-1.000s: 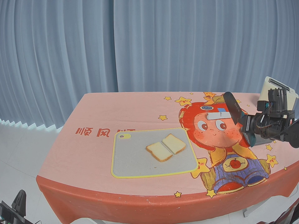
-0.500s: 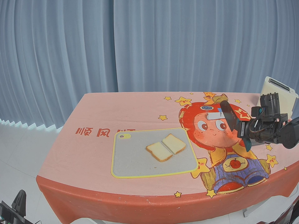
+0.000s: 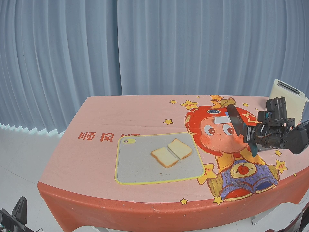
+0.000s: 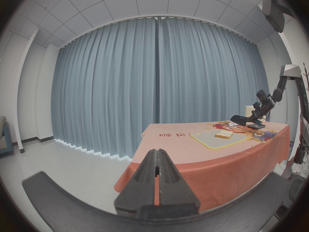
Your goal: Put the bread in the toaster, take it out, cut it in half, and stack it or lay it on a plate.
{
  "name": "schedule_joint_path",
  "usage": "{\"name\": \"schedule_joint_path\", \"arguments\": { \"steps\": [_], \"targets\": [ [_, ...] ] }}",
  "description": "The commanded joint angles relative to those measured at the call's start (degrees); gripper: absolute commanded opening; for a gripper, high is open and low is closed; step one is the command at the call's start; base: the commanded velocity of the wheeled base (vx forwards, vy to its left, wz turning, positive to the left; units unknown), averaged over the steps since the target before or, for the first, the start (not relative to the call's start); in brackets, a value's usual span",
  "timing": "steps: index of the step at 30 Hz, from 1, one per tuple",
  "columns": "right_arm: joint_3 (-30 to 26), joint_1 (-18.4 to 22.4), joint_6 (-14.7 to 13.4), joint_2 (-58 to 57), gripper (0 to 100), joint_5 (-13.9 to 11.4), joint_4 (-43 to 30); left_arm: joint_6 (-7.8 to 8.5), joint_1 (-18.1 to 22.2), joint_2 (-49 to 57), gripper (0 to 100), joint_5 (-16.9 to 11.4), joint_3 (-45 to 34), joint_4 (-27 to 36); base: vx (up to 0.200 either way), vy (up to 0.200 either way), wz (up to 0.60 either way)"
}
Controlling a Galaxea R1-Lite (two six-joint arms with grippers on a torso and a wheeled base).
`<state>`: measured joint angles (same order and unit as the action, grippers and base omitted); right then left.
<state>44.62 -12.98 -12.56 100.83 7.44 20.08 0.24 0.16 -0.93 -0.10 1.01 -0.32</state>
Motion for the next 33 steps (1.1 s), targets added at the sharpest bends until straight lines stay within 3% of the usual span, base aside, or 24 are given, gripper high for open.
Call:
{"name": "schedule_joint_path", "arguments": {
  "steps": [1,33],
  "targets": [
    [-0.50,-0.11,-0.01,-0.28,0,-0.05,1.72,0.02,0.02,0.93,0,0.01,-1.01,-0.03,0.000,0.000,0.00],
    [-0.67,-0.11,0.08,1.30,0,0.03,3.13,0.02,0.02,0.93,0,0.01,-1.01,-0.03,0.000,0.000,0.00]
  ]
}}
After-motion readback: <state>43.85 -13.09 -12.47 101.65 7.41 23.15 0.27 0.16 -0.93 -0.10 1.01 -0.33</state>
